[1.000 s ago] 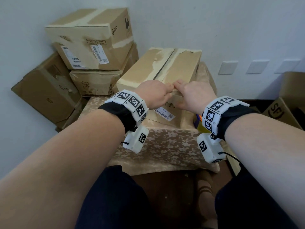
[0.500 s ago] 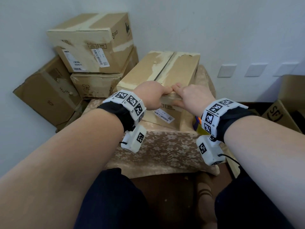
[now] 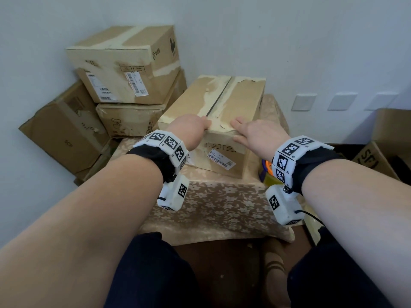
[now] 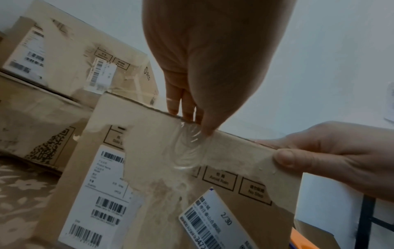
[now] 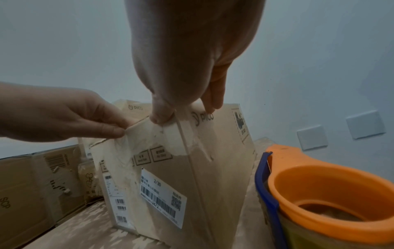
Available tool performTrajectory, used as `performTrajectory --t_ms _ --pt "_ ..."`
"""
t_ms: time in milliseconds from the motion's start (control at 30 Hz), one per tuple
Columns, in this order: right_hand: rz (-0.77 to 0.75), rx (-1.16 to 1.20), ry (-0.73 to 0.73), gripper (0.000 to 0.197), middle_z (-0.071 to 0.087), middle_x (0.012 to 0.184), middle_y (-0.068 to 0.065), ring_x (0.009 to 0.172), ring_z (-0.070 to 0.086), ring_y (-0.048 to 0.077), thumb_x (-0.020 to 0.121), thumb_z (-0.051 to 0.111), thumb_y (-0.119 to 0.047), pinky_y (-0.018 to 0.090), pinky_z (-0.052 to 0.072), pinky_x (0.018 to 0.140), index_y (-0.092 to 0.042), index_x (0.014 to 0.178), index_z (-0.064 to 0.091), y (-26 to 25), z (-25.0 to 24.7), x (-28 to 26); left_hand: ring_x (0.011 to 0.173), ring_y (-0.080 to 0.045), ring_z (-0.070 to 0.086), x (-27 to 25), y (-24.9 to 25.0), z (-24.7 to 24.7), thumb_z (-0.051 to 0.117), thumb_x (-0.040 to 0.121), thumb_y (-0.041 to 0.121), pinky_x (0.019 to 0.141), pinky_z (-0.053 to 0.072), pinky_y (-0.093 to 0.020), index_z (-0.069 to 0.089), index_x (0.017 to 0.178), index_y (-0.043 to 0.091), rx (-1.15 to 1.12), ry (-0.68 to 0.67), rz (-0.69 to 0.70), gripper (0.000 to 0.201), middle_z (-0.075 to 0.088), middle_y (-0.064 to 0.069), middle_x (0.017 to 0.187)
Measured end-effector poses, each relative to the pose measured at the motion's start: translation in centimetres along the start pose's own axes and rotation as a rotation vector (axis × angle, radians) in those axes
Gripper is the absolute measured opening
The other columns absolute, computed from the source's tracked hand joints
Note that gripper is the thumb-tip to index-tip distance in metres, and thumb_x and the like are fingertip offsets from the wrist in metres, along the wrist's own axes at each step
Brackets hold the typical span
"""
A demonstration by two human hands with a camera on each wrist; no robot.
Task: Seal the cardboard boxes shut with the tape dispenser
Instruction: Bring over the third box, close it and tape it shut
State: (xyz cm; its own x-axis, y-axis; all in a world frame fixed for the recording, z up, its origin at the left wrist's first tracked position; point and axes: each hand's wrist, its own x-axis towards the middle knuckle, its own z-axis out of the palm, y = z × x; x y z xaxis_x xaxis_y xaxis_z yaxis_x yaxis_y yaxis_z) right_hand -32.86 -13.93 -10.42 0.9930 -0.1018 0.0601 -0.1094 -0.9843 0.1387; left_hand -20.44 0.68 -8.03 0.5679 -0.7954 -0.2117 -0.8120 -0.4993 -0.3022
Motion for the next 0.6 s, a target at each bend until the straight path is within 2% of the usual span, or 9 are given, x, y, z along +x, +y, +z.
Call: performTrajectory --t_ms 67,133,300,400,467,533,600 --pt "-0.004 0.007 -0.017 0.042 0.048 0.133 0.001 0.089 0.060 0.024 0.103 0.029 -0.040 0.038 0.050 0.066 -0.016 0.136 0.038 0.0 -0.1 0.0 0.085 -0.025 0.050 -0.3 0.3 -0.9 0.041 0.097 0.007 0.069 0.038 -0.031 0.045 0.122 0.008 0.035 -0.067 -0.006 0.026 0.055 -0.012 0.105" --pt "-0.004 0.021 -0.034 0.042 0.047 0.136 0.001 0.093 0.060 0.025 0.103 0.029 -0.039 0.038 0.051 0.071 -0.017 0.138 0.037 0.0 -0.2 -0.1 0.083 -0.024 0.048 -0.7 0.6 -1.3 0.040 0.095 0.004 0.068 0.037 -0.029 0.047 0.122 0.008 0.032 -0.085 -0.012 0.028 0.055 -0.012 0.103" --pt "-0.036 0.036 -0.117 0.044 0.043 0.144 -0.001 0.097 0.061 0.024 0.104 0.027 -0.035 0.038 0.053 0.079 -0.020 0.145 0.031 0.5 -1.1 -0.7 0.076 -0.025 0.054 -1.9 1.9 -1.4 0.044 0.086 -0.004 0.063 0.041 -0.030 0.062 0.107 0.008 -0.019 -0.006 -0.062 0.030 0.054 -0.005 0.082" --pt "-0.055 0.026 -0.130 0.044 0.043 0.146 -0.002 0.098 0.061 0.025 0.104 0.027 -0.036 0.041 0.051 0.084 -0.022 0.145 0.032 0.8 -1.7 -1.1 0.072 -0.024 0.053 -2.7 2.9 -2.1 0.044 0.088 -0.003 0.065 0.043 -0.030 0.060 0.089 0.007 -0.026 0.013 -0.064 0.019 0.049 -0.003 0.071" --pt "-0.049 0.011 -0.123 0.041 0.049 0.138 0.000 0.100 0.058 0.026 0.103 0.028 -0.034 0.041 0.050 0.084 -0.020 0.140 0.037 0.7 -1.8 -1.2 0.064 -0.021 0.051 -2.9 3.3 -2.2 0.045 0.089 -0.001 0.064 0.043 -0.029 0.054 0.073 0.007 -0.055 0.027 -0.070 0.020 0.046 -0.002 0.066" --pt "-0.035 0.003 -0.128 0.038 0.053 0.127 0.001 0.099 0.055 0.023 0.100 0.029 -0.032 0.040 0.050 0.081 -0.018 0.133 0.042 0.2 -2.2 -1.3 0.061 -0.018 0.051 -3.2 3.1 -2.3 0.048 0.091 0.008 0.061 0.043 -0.028 0.060 0.077 0.008 -0.093 0.049 -0.060 0.019 0.052 -0.002 0.069" --pt "-0.008 0.013 -0.152 0.039 0.055 0.119 0.001 0.095 0.052 0.019 0.096 0.030 -0.035 0.040 0.051 0.080 -0.018 0.127 0.046 -0.4 -2.4 -1.2 0.073 -0.017 0.058 -3.3 2.2 -2.2 0.054 0.091 0.019 0.063 0.045 -0.027 0.068 0.101 0.012 -0.172 0.055 -0.001 0.019 0.064 -0.001 0.085"
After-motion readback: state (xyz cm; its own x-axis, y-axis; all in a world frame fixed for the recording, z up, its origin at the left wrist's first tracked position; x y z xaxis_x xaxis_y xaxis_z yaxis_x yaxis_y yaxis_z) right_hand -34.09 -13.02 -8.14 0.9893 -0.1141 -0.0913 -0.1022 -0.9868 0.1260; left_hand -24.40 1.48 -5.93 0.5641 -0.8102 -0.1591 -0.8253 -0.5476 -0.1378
